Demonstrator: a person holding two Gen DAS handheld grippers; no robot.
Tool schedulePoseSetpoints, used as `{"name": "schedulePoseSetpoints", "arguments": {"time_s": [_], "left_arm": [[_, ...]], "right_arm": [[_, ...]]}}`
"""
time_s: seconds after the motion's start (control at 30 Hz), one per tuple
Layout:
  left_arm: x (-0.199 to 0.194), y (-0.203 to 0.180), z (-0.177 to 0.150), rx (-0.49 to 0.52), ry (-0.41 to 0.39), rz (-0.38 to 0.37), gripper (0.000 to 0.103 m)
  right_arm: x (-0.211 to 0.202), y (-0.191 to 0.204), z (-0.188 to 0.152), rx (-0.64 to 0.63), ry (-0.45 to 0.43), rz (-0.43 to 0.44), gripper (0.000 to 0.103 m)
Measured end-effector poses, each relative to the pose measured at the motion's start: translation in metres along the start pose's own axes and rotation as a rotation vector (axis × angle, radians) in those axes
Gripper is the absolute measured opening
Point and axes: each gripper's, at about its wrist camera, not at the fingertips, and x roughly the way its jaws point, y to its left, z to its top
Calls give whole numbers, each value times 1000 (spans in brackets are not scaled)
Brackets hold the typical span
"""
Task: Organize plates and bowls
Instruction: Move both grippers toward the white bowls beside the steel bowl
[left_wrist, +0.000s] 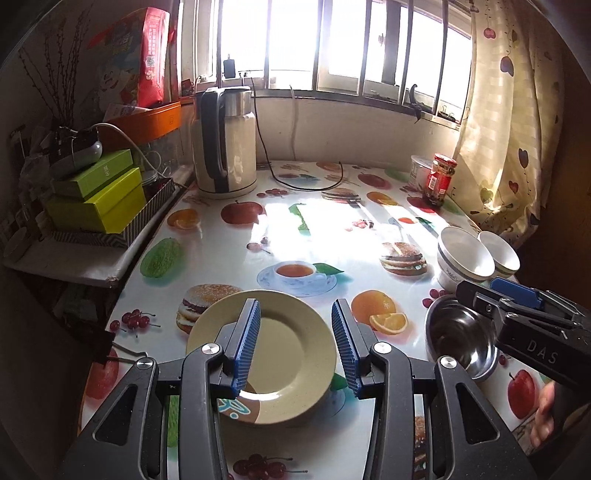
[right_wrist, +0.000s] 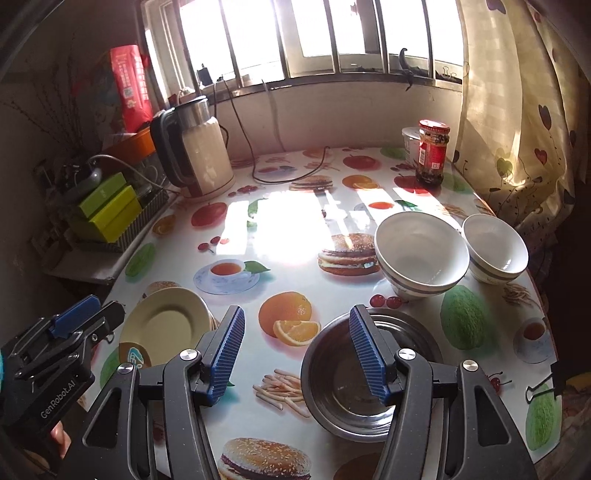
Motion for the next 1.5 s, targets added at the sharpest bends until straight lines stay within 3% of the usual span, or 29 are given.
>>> {"name": "schedulePoseSetpoints", "arguments": {"time_s": [0.8, 1.2, 1.5], "left_arm": [[50, -77, 38, 128, 15, -96, 42], [88, -101, 57, 130, 67, -175, 41], [122, -128, 71, 111, 130, -289, 41]], "right_arm": [[0, -83, 17, 100, -11, -132, 60], [21, -125, 26, 163, 12, -175, 60], [40, -160, 28, 218, 38, -196, 60]]}}
